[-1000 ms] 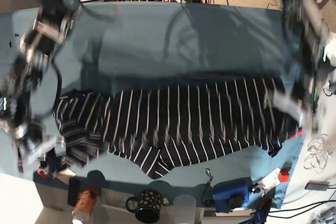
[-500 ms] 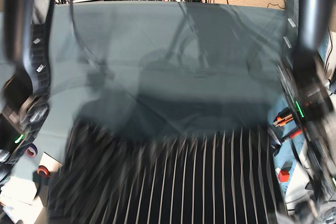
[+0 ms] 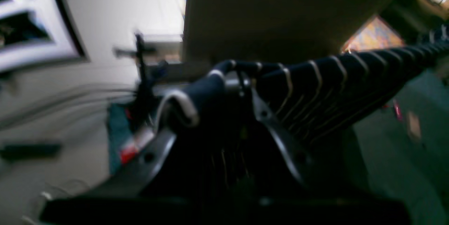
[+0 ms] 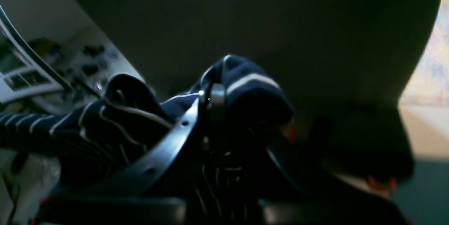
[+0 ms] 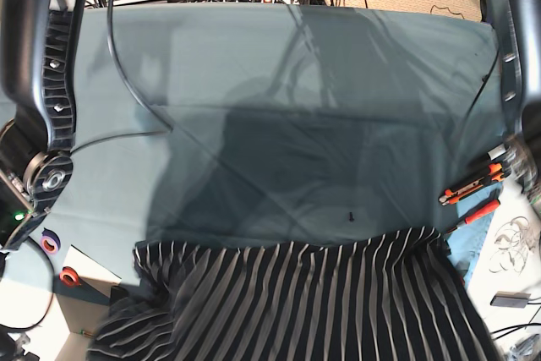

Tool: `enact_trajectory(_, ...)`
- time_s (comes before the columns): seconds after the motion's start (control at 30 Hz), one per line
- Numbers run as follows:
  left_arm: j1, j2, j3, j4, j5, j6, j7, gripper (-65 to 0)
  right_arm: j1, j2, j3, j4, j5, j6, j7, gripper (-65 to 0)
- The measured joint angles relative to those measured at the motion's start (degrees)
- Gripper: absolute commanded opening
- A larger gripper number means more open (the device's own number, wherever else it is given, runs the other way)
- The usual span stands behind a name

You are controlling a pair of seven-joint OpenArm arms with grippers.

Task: Layout the t-shirt on the table in an organized manner, then fold the t-shirt properly
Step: 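Lift the shirt with both grippers and swing it up into the air, then lay the shirt flat on the table with both grippers, spreading it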

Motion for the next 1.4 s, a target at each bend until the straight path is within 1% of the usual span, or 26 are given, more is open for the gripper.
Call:
enact_trajectory(0.03,1.3,0.0,0.0,0.0,-1.4,-0.2,1.2,-65.0,-0.3,0.1,0.0,0.2,0.6,-0.1,-2.4,-65.0)
enact_trajectory(0.1,4.2,-0.2,0.1,-0.1,-4.6,-1.7,3.4,-65.0,-0.6,0.3,0.0,1.4,1.8,-0.2,-7.5,-65.0)
enact_trajectory(0.2,8.0,-1.4,0.0,-0.1,-7.9,-2.1,4.8,-65.0,-0.4,0.3,0.0,6.0,7.0,0.0,-11.6,-65.0)
enact_trajectory(0.23,9.1,-1.9,0.0,0.0,-8.8,-2.1,5.1,-65.0,-0.1,0.1,0.0,8.0,8.4,-0.1,-12.5,-65.0)
enact_trajectory(0.3,11.3,-2.9,0.0,0.8,-10.2,-2.1,5.7,-65.0,-1.7,0.2,0.0,13.3,10.9,0.3,-11.8,-65.0)
enact_trajectory(0.37,13.8,-3.4,0.0,2.3,-10.7,-2.8,6.0,-65.0,-6.3,0.7,-0.1,17.5,11.3,0.3,-10.8,-65.0)
enact_trajectory(0.47,18.5,-4.9,0.2,4.7,-11.3,-2.8,6.5,-65.0,-16.1,0.7,0.0,21.4,10.7,0.0,-12.3,-65.0)
enact_trajectory(0.57,24.6,-6.6,0.2,7.5,-13.8,-2.9,7.3,-65.0,-24.5,0.6,0.3,27.1,11.1,0.0,-12.9,-65.0)
enact_trajectory(0.7,34.2,-7.2,-2.6,11.3,-15.6,-3.0,8.0,-65.0,-33.9,0.5,1.9,34.3,13.3,-0.1,-11.4,-65.0)
enact_trajectory(0.73,36.7,-7.1,-3.4,12.4,-16.2,-3.9,8.3,-65.0,-36.9,0.4,2.6,35.6,14.3,0.0,-11.6,-65.0)
enact_trajectory(0.87,46.2,-5.8,-8.8,18.3,-18.0,-4.3,8.3,-65.0,-47.5,0.0,8.3,40.9,17.7,0.0,-12.7,-65.0)
enact_trajectory(0.97,54.1,-4.2,-13.5,22.6,-18.6,-4.3,8.0,-65.0,-55.0,0.2,13.0,45.6,21.9,1.1,-11.6,-65.0)
enact_trajectory(1.03,58.7,-2.5,-16.3,24.4,-18.8,-4.3,8.4,-65.0,-60.2,0.0,15.7,47.3,24.0,1.8,-12.0,-65.0)
enact_trajectory(1.1,62.3,-0.5,-18.8,26.4,-19.3,-4.5,8.6,-65.0,-64.7,-0.2,18.6,48.7,26.2,1.8,-12.7,-65.0)
enact_trajectory(1.13,63.9,0.3,-20.0,27.5,-20.0,-5.2,8.4,-65.0,-66.8,-0.1,20.0,49.5,27.6,1.8,-12.5,-65.0)
enact_trajectory(1.17,65.7,1.0,-21.2,28.8,-21.0,-5.6,8.3,-65.0,-68.9,-0.1,21.6,50.6,29.2,2.6,-12.3,-65.0)
enact_trajectory(1.27,70.6,3.1,-24.2,31.4,-21.3,-5.6,8.3,-65.0,-74.8,0.0,25.6,52.6,32.9,3.1,-12.0,-65.0)
enact_trajectory(1.3,72.1,3.7,-24.8,31.8,-21.3,-5.6,8.6,-65.0,-76.6,0.0,26.2,53.0,33.9,3.1,-12.2,-65.0)
enact_trajectory(1.37,74.6,4.7,-25.5,32.2,-21.3,-5.6,8.3,-65.0,-79.9,0.0,27.4,53.9,35.4,4.3,-12.5,-65.0)
enact_trajectory(1.4,75.7,4.8,-25.6,32.2,-21.3,-6.1,8.2,-65.0,-81.2,0.0,27.8,54.3,35.8,4.3,-12.2,-65.0)
